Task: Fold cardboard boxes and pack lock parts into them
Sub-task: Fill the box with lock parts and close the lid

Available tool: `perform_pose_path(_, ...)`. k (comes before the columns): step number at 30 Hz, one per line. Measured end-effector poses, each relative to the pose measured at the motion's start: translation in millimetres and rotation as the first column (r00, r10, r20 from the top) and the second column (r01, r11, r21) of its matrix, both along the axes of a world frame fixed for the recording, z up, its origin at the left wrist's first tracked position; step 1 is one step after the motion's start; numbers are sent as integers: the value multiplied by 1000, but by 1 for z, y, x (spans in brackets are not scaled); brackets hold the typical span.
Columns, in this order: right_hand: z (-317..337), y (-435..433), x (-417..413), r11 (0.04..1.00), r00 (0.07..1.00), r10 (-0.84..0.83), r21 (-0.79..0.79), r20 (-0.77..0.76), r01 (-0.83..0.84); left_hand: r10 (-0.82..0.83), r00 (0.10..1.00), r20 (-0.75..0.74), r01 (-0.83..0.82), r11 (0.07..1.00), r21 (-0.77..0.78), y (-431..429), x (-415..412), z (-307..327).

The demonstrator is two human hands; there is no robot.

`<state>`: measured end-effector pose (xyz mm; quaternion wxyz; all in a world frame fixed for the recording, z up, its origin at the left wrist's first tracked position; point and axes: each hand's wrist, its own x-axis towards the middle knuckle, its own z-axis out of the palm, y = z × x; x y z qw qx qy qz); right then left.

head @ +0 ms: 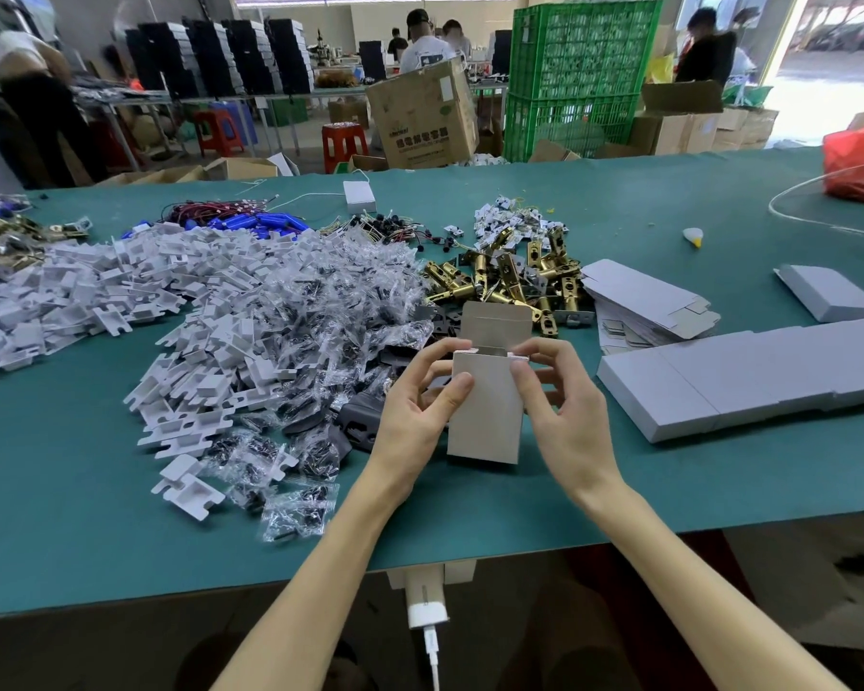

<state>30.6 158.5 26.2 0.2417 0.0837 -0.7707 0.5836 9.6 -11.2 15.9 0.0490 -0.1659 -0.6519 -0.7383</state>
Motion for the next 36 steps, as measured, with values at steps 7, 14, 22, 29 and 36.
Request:
perform_pose_path(7,-6,-6,7,999,1000,-2,-38,-29,1,117,988,-97,-122,992,-42,8,0,7)
perform_pose_path(14,-10,-9,13,999,998,-18,-43,-64,15,229,969,-94,-234,971,-46,21,-27,45)
perform_pose_path(22,-14,-9,15,999,995,-29,-42,-98,25,229,965,124,-236,971,47,40,-29,50)
perform_pose_path(29,-14,-11,16,999,994,-33,-39,-104,29,187,977,102,-190,981,23,40,-20,55)
perform_pose_path(36,-12,-12,17,999,992,-50,-17,-112,48,69,997,18,-68,996,-59,31,-5,48)
